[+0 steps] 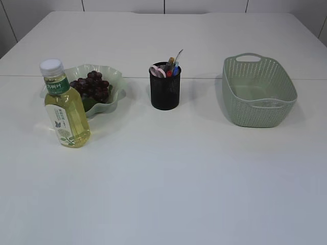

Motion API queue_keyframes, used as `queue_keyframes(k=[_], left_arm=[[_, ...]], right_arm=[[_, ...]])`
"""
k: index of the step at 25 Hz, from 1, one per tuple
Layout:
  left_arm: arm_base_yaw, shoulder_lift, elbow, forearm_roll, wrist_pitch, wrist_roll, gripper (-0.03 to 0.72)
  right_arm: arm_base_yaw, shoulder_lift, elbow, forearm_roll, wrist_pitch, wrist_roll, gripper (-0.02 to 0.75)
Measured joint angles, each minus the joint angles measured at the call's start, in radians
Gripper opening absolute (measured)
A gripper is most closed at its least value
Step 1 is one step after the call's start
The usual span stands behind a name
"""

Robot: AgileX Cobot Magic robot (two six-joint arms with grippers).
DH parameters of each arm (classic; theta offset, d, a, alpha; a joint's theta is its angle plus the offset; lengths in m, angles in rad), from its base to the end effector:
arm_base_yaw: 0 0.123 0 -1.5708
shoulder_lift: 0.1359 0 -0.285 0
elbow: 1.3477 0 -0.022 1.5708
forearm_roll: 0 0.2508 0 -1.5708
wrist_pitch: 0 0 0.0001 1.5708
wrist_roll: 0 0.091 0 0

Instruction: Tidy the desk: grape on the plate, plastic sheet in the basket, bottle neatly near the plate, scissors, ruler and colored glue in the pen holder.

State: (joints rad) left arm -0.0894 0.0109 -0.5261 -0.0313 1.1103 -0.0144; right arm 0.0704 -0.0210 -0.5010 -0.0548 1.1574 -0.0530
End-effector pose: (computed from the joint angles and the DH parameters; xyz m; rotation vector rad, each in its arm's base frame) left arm -0.0085 -0.0018 0.2806 0.0807 2.0783 -0.1011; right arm -0.0121 -0.0054 0.2698 -0.1241 2.1145 -0.0559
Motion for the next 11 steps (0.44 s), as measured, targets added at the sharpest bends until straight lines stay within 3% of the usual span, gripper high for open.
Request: queue_keyframes(k=[11], left_arm=[[0.0, 0.0, 0.0, 0.0, 0.0, 0.0, 0.289]], right_arm=[[0.0, 0.0, 0.0, 0.0, 0.0, 0.0, 0.332]])
